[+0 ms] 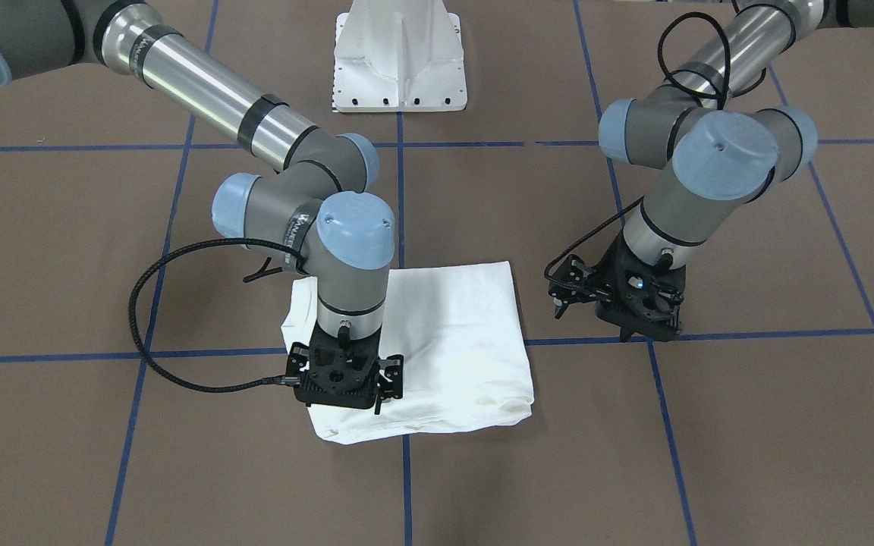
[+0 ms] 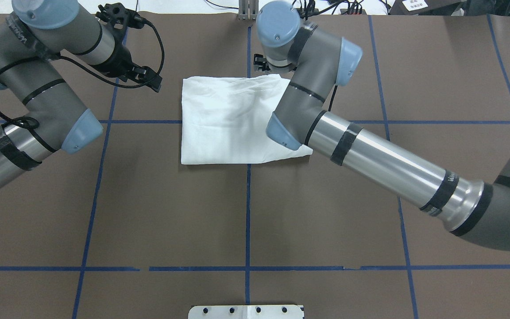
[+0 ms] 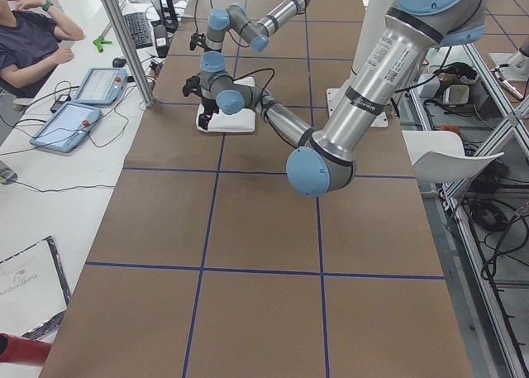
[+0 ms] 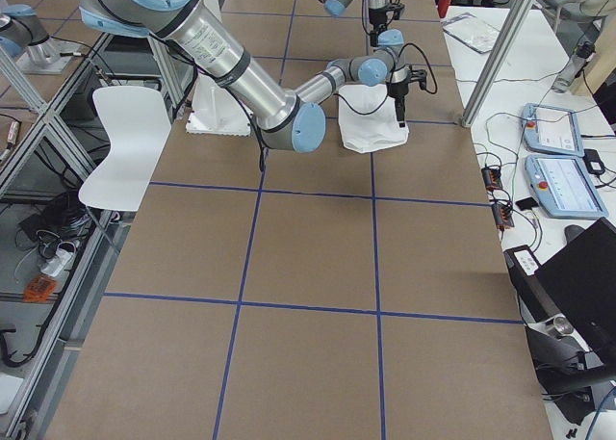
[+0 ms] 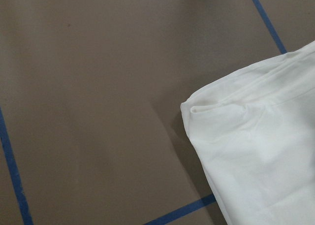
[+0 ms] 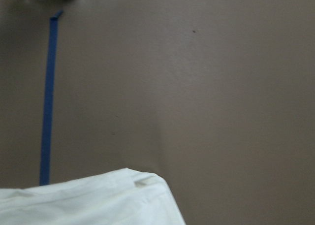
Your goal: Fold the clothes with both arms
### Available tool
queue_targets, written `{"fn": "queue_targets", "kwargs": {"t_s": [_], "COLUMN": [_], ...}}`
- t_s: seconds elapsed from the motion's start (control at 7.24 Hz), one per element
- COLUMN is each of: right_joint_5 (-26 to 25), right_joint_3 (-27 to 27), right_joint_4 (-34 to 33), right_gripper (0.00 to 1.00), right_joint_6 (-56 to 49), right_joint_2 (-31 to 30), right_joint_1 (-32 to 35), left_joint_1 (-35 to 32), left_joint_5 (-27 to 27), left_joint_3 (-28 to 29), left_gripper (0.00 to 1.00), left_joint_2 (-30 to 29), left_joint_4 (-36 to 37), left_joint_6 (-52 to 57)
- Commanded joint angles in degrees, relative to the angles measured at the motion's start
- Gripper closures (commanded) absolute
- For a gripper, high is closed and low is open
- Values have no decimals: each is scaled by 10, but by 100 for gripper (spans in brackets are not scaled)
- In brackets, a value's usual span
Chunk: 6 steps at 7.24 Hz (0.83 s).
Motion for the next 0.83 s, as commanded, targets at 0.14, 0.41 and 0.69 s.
{"fn": "queue_targets", "kwargs": {"t_s": [0.14,0.41,0.69], "right_joint_5": [134,200,229], "right_joint_3": [269,327,335], "right_joint_4": [-180,-198,-195], "right_gripper": [0,0,0], "right_joint_6": [-265,-474,-670], "right_joint_2": [-185,-306,-422], "right_joint_1": [135,232,334], "left_joint_1": [-83,-150,-225], "left_joint_5": [-9,-15,-51], "left_joint_3": [-97,-130,-140], "left_gripper": [0,0,0], "left_joint_2": [49,111,203], "left_joint_4": [149,180,172], "left_joint_6": [190,312,408]}}
